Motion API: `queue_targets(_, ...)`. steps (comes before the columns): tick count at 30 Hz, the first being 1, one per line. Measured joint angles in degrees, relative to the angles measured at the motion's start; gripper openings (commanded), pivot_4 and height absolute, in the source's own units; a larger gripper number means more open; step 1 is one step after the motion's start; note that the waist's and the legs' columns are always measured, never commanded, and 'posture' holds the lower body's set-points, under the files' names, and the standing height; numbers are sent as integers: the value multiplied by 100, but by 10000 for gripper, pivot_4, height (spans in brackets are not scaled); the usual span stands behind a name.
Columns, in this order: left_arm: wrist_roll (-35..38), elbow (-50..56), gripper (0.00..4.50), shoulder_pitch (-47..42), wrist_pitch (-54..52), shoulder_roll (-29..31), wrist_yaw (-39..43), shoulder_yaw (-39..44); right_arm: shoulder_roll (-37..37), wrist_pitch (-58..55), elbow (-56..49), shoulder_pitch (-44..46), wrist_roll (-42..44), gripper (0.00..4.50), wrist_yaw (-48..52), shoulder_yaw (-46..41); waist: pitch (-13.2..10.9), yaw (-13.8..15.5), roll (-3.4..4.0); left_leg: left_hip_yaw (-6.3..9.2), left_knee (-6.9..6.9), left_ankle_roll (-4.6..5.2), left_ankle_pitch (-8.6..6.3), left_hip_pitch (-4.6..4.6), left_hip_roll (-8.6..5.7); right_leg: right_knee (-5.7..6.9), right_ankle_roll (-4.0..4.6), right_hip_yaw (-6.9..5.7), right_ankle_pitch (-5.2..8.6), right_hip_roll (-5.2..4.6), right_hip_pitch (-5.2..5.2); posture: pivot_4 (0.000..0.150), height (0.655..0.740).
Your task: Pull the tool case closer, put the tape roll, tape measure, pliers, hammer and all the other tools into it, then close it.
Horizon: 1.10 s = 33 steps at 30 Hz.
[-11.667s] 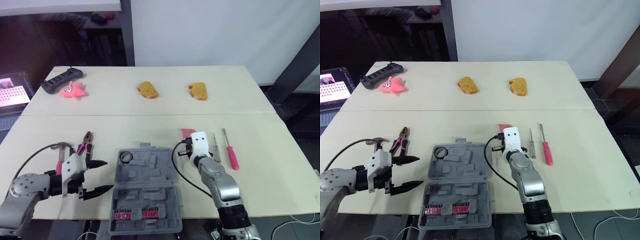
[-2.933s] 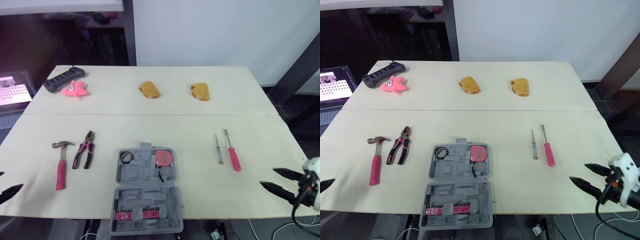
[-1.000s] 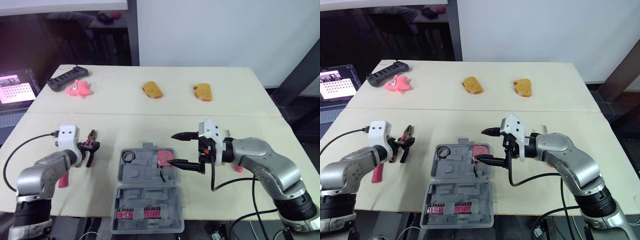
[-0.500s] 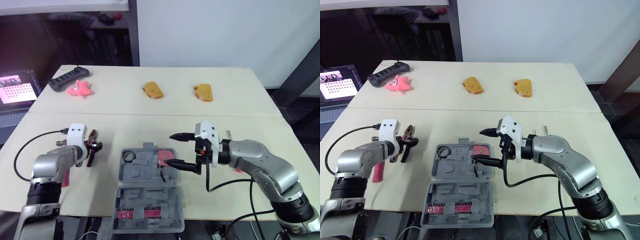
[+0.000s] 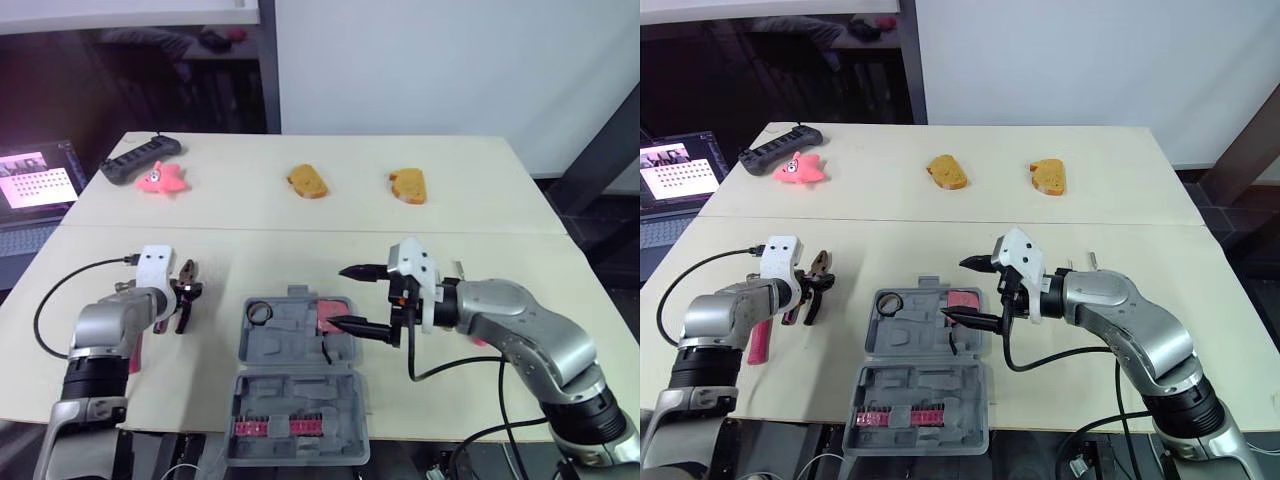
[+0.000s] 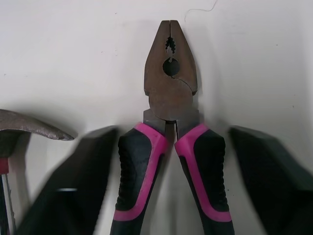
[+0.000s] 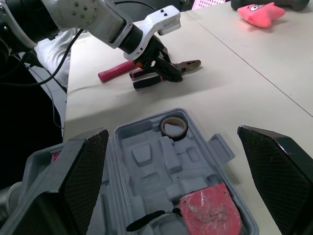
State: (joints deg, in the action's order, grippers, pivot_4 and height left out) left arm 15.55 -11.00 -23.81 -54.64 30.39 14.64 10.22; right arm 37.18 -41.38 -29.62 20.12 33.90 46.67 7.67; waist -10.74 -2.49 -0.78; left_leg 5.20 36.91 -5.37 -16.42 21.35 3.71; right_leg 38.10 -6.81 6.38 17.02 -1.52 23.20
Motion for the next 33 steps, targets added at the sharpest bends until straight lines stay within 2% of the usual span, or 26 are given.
queue_targets(14, -110, 395, 24202, 292, 47, -176, -60, 195, -5, -1, 18, 66, -119, 45000, -19, 132, 0, -1, 0, 0, 0, 0, 0, 1, 0, -2, 0, 0, 0, -1, 0, 1500, 7400)
queue_targets(16, -128, 659, 24202, 482, 61, -12, 96, 69, -5, -3, 22, 78, -120, 45000, -20, 132, -3, -18, -5, 0, -3, 0, 0, 4, 0, -3, 0, 0, 0, 0, 6, 1500, 7400)
queue_targets(24, -36, 2374, 24202, 1133, 60, 1521, 1503, -586, -3, -38, 43, 128, -133, 45000, -34, 116, -31, 4, -37, 0, -6, -2, 1, 18, 1, -9, 2, 0, 1, -1, 18, 1500, 7400)
queue_targets(28, 60, 2788, 24202, 1215, 265, 2195, 2318, -765, 61, -35, 44, 246, -240, 45000, 26, 165, -49, -5, -36, -3, -8, -2, 1, 19, 2, -11, 3, 1, 2, 0, 23, 1500, 7400)
queue_targets(30, 218, 2912, 24202, 1111, 488, 2806, 3136, -1001, 243, 0, 46, 638, -433, 45000, 199, 396, -64, -19, -33, -4, -8, -2, 1, 25, 3, -10, 4, 2, 2, 0, 33, 1500, 7400)
queue_targets(33, 449, 3062, 24202, 641, 846, 3040, 4014, -1169, 240, 84, 57, 1330, -758, 45000, 419, 860, -69, -12, -23, -5, -11, -2, 0, 22, 3, -11, 4, 1, 3, 1, 30, 1500, 7400)
